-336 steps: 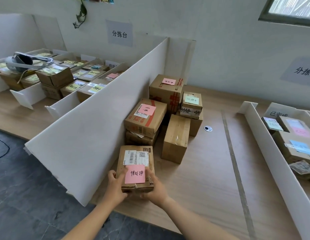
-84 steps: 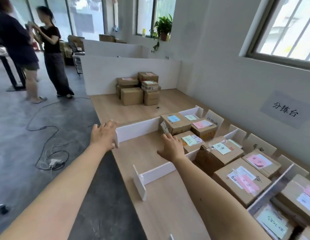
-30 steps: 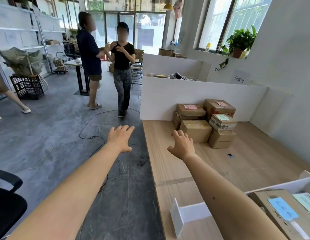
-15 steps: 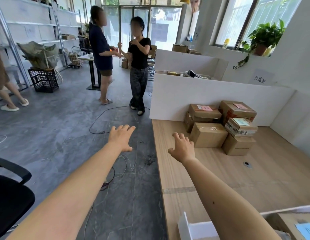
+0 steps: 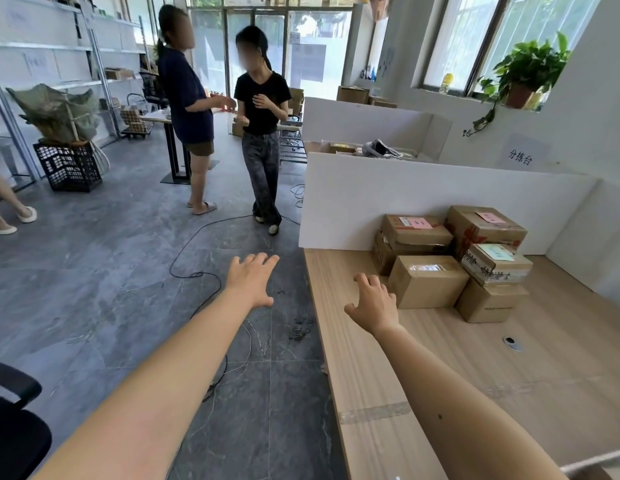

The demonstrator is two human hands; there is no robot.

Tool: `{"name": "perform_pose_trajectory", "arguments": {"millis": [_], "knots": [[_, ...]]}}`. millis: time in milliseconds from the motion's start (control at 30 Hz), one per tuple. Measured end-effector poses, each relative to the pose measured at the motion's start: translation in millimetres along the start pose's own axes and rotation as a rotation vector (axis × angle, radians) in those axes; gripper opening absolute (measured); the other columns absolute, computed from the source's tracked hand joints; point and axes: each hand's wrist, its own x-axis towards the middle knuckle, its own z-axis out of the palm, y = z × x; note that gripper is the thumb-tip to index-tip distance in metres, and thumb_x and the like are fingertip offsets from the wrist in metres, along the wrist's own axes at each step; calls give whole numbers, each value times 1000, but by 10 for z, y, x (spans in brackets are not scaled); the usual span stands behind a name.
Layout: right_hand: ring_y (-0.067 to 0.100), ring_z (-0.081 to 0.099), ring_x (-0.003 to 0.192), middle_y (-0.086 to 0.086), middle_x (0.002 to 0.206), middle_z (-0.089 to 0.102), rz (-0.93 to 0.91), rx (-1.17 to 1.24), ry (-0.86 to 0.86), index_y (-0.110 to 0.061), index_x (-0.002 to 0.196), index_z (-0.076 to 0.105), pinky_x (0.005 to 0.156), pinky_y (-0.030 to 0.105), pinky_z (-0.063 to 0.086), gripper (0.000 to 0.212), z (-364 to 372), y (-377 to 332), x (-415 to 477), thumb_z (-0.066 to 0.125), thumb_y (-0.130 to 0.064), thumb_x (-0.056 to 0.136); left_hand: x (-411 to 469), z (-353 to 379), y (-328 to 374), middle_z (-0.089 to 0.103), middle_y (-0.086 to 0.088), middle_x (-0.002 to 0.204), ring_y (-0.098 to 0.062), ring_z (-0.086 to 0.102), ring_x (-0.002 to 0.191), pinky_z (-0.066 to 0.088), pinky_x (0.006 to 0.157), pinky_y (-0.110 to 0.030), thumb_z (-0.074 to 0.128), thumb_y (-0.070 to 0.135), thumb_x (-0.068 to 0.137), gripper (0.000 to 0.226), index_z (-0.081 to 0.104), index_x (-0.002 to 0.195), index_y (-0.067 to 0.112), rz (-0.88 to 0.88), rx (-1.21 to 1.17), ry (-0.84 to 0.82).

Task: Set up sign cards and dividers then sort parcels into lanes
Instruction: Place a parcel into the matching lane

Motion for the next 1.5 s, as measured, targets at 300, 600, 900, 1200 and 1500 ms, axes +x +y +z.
{"name": "perform_pose_trajectory", "arguments": {"millis": [300, 600, 900, 1200, 1500], "knots": [[29, 46, 117, 6, 127, 47, -15, 57, 58, -15, 124, 47, 93, 41, 38, 42, 117, -475, 769, 57, -26, 85, 734, 61, -404, 28, 2, 151, -20, 29, 137, 26, 109, -41, 69, 52, 74, 97, 14, 149, 24, 51, -26, 1], [30, 44, 118, 8, 129, 45, 19, 35, 89, -14, 123, 48, 93, 41, 39, 43, 235, -798, 1416, 57, -28, 83, 1400, -8, -956, 36, 0, 145, -21, 35, 132, 33, 103, -40, 67, 55, 73, 93, 19, 147, 25, 54, -52, 41], [29, 42, 120, 8, 132, 44, 45, -45, 99, -15, 123, 49, 97, 42, 39, 43, 411, -791, 1596, 56, -28, 83, 1804, 241, -1092, 39, 4, 143, -19, 38, 130, 33, 99, -38, 65, 56, 73, 89, 23, 146, 26, 85, -89, 44], [33, 33, 128, 12, 145, 30, 146, -132, 119, -11, 127, 47, 101, 43, 37, 46, 425, -408, 1865, 55, -26, 84, 2356, 397, -737, 40, 2, 144, -20, 40, 130, 35, 100, -39, 66, 52, 74, 87, 23, 146, 26, 147, -211, 30], [36, 36, 127, 18, 149, 23, 282, -143, 99, -11, 132, 42, 98, 42, 39, 51, 586, 85, 2451, 53, -24, 85, 3175, 605, -276, 39, -1, 144, -21, 42, 128, 38, 98, -39, 65, 50, 76, 85, 24, 146, 24, 250, -238, -3]]}}
